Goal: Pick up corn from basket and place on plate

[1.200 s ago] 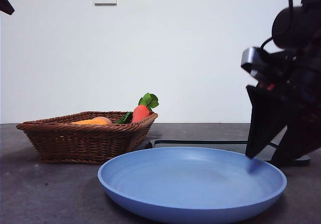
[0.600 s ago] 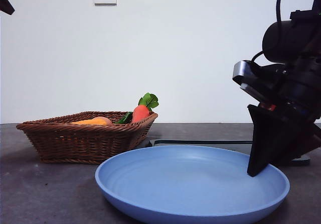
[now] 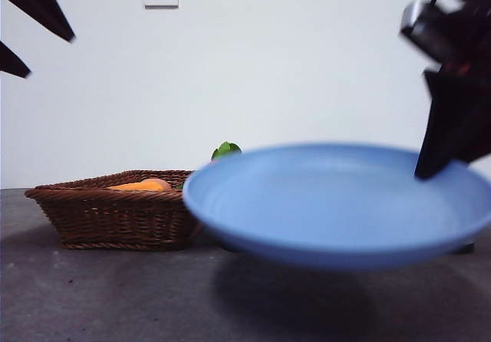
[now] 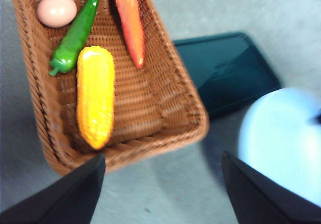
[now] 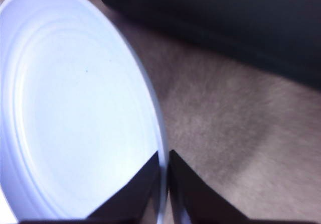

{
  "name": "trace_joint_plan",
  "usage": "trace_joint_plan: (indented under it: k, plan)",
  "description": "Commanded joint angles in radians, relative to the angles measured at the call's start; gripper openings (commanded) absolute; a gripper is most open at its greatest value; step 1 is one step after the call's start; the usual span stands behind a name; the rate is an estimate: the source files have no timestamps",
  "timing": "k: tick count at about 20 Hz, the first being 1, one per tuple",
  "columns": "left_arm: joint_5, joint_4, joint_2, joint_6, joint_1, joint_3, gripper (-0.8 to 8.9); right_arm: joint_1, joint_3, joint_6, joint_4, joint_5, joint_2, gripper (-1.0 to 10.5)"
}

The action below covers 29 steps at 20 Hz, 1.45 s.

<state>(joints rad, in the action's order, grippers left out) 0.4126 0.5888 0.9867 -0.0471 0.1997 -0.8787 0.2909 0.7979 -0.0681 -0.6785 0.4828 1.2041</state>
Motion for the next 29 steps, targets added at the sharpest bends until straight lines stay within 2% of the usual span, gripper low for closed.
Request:
trace_joint_plan:
  k: [1,8,14,17,27,29]
  plan:
    - [-0.062,-0.019,0.112,0.048,0.043,-0.068,3.78,-0.012,0.015,-0.025,-0.011,0.007,-0.065,0.0]
    - [-0.261,-0.035,0.489,0.116,0.128,-0.284,3.78,-0.080,0.016,-0.063,-0.014,0.015,-0.221,0.0]
    - [-0.319,-0.024,0.725,0.128,0.142,-0.421,3.76,-0.091,0.016,-0.064,-0.028,0.014,-0.247,0.0]
    - [-0.343,-0.039,0.780,0.161,0.149,-0.425,3.76,-0.091,0.016,-0.064,-0.027,0.014,-0.246,0.0]
    - [-0.344,-0.061,0.892,0.163,0.162,-0.425,3.73,-0.091,0.016,-0.064,-0.026,0.014,-0.246,0.0]
    - [-0.345,-0.063,0.893,0.163,0.162,-0.425,3.14,-0.091,0.016,-0.064,-0.026,0.014,-0.246,0.0]
